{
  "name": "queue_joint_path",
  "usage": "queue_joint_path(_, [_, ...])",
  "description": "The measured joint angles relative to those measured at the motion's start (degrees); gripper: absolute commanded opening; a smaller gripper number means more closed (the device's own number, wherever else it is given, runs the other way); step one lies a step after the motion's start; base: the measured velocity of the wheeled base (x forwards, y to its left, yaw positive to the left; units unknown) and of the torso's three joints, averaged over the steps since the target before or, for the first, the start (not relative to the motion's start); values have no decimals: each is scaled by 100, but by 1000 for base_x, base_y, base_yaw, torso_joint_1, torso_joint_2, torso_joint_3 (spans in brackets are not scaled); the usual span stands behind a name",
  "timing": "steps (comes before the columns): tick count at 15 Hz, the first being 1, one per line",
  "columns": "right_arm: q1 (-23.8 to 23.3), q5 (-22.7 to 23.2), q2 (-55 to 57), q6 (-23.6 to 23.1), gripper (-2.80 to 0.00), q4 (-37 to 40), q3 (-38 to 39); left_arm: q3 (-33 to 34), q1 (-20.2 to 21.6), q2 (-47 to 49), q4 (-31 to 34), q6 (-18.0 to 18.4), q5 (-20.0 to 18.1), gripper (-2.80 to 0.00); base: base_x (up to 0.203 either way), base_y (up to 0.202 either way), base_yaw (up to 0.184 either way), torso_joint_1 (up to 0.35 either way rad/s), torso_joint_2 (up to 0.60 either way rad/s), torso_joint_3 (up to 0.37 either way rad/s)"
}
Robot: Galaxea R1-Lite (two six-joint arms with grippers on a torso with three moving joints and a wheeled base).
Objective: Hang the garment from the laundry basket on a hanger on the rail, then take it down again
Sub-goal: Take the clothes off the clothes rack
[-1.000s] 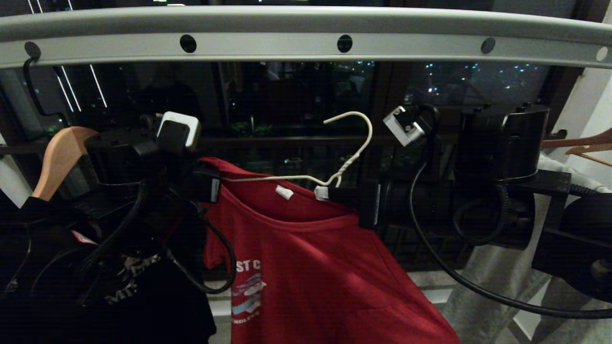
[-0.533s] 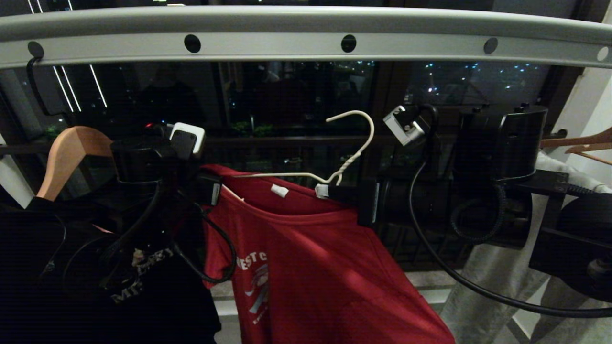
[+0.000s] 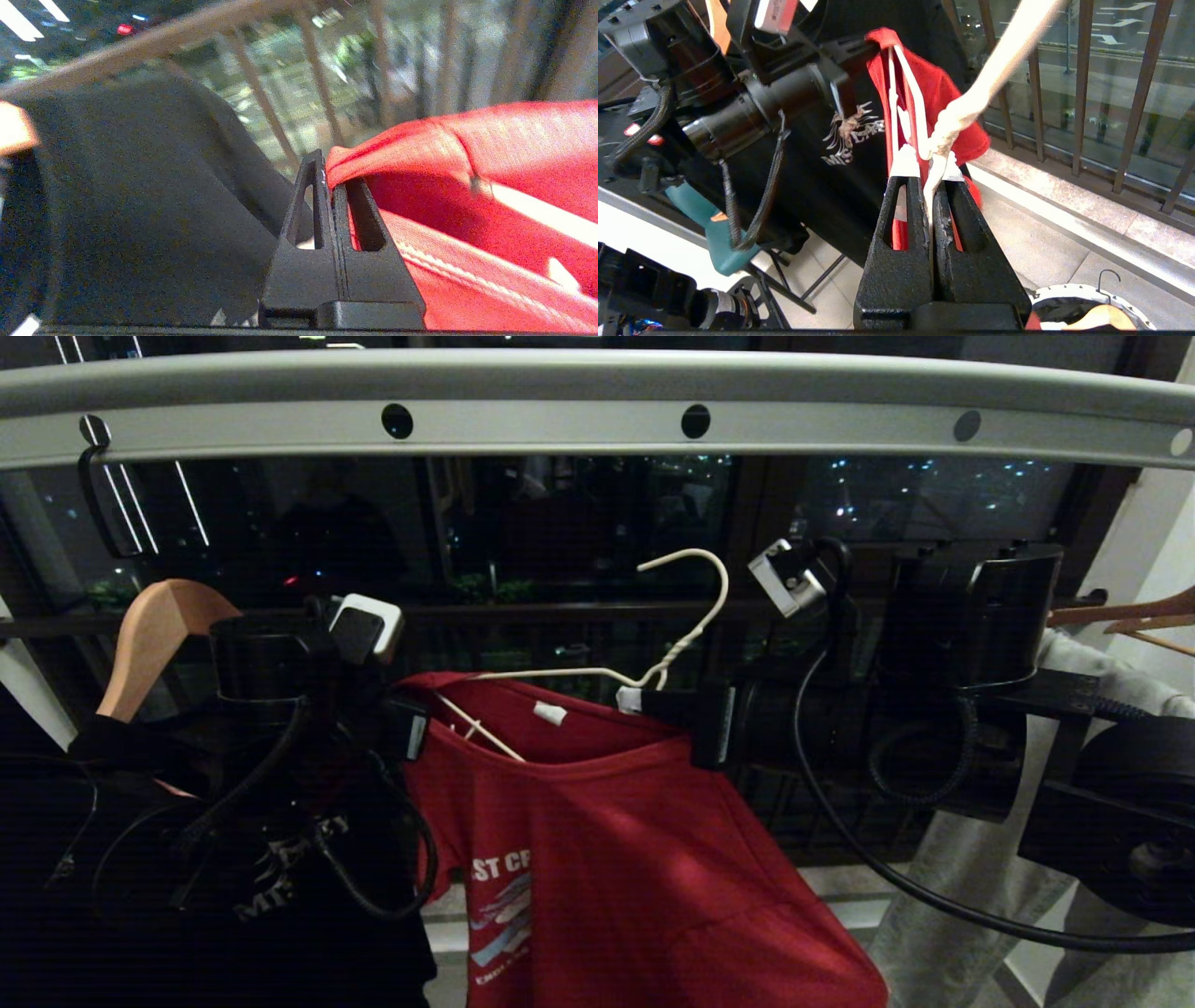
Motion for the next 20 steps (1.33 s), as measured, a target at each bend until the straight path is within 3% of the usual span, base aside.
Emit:
queue_joint_path(4, [2,-2,2,-10,-280,-11,0,-448,-26,73,-61,-584,435,-280,0,0,0,0,0,0])
queue_joint_path(16, [2,-6,19,-6,-280,-3,2,-651,530,390,79,-279,433,-280,0,0,0,0,0,0])
queue_joint_path(20, [2,-11,20,-13,-280,-9,6,-874,596,506,14,-461,465,-280,0,0,0,0,0,0])
